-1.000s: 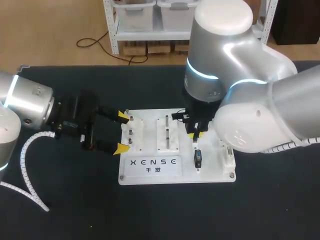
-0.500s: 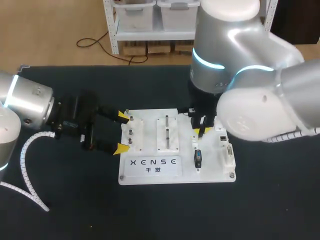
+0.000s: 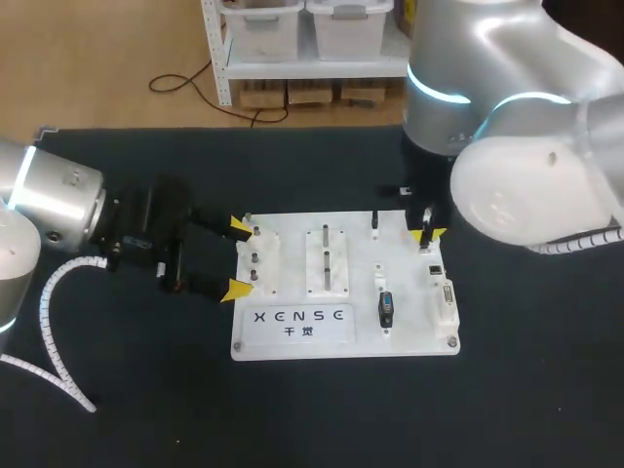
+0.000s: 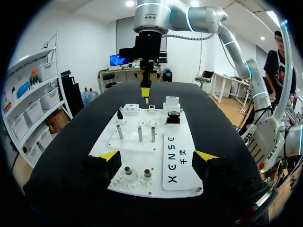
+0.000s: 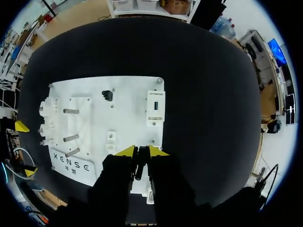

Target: Insert the Ethernet cable into its matching sockets.

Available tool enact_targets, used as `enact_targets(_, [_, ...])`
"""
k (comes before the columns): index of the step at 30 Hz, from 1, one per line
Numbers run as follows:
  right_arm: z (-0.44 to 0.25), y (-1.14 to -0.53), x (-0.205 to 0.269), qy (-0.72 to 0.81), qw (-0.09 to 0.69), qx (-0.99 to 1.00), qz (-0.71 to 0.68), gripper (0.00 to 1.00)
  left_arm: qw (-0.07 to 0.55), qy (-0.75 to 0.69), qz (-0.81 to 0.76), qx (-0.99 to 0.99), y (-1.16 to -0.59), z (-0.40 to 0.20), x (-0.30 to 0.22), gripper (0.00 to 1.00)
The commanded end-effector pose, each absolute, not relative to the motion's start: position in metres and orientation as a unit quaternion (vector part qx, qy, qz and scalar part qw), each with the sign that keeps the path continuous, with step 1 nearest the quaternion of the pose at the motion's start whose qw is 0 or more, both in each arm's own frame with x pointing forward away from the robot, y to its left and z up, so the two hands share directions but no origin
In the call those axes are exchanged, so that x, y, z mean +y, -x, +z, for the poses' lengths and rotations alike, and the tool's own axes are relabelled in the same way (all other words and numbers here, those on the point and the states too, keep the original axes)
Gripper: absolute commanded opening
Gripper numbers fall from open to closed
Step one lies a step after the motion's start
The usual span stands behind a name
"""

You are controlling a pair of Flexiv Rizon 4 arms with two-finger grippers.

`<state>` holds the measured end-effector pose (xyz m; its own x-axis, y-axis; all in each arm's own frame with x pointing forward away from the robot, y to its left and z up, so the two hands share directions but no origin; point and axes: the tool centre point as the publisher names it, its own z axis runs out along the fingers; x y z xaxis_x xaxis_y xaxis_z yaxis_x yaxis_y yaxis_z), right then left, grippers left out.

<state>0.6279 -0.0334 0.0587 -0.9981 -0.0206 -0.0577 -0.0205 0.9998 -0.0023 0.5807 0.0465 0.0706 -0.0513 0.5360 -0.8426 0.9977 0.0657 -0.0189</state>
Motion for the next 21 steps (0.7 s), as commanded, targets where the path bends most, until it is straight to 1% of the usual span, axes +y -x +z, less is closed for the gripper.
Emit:
enact_targets(1, [0.055, -0.625, -0.043, 0.001, 0.028, 1.0, 0.0, 0.0, 0.347, -0.596, -0.335, 0.642, -0.58, 0.07, 0.047, 1.0])
enact_targets(21, [0.042, -0.619, -0.044, -0.001, 0.006, 1.0, 0.002, 0.0, 0.347, -0.596, -0.335, 0.642, -0.58, 0.07, 0.047, 1.0])
